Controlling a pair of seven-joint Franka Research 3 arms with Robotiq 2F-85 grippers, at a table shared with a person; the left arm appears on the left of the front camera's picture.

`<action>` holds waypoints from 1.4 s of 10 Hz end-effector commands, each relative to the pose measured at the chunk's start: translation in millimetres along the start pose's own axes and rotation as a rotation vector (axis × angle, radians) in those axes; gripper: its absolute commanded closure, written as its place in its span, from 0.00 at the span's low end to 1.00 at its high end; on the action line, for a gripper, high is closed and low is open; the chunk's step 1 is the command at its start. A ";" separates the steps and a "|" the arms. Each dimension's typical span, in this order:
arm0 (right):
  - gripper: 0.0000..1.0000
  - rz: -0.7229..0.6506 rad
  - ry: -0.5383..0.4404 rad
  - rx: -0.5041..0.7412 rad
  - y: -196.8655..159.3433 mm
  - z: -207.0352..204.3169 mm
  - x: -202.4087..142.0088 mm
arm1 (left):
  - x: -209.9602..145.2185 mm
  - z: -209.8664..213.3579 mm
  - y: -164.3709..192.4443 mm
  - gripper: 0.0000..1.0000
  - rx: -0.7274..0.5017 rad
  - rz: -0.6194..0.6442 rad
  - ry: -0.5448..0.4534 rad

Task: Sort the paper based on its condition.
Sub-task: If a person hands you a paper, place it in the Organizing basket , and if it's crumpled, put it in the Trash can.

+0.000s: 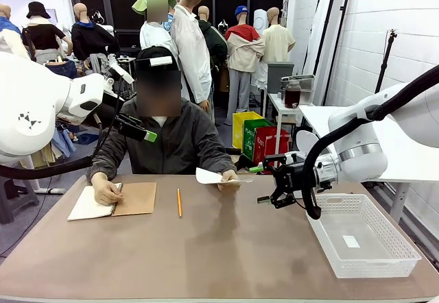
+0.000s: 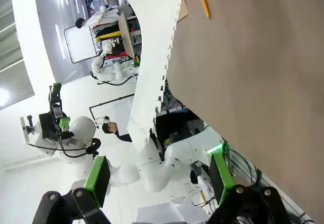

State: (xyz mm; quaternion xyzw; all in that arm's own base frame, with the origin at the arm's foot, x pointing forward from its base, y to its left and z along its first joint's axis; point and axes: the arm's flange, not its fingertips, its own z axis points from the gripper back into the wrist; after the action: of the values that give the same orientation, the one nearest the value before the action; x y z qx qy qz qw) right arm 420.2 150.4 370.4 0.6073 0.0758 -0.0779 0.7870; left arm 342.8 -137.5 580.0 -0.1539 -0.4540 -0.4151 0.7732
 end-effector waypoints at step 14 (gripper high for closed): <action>0.35 -0.418 0.085 0.168 -27.1 -21.8 49.6 | -1.5 -0.7 1.1 0.00 -0.005 -0.010 0.004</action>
State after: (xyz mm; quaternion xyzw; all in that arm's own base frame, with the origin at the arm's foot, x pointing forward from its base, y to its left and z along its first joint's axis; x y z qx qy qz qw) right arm 456.1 163.4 327.5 0.6448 0.2151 -0.2131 0.7019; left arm 342.8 -137.5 580.0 -0.1539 -0.4540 -0.4151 0.7732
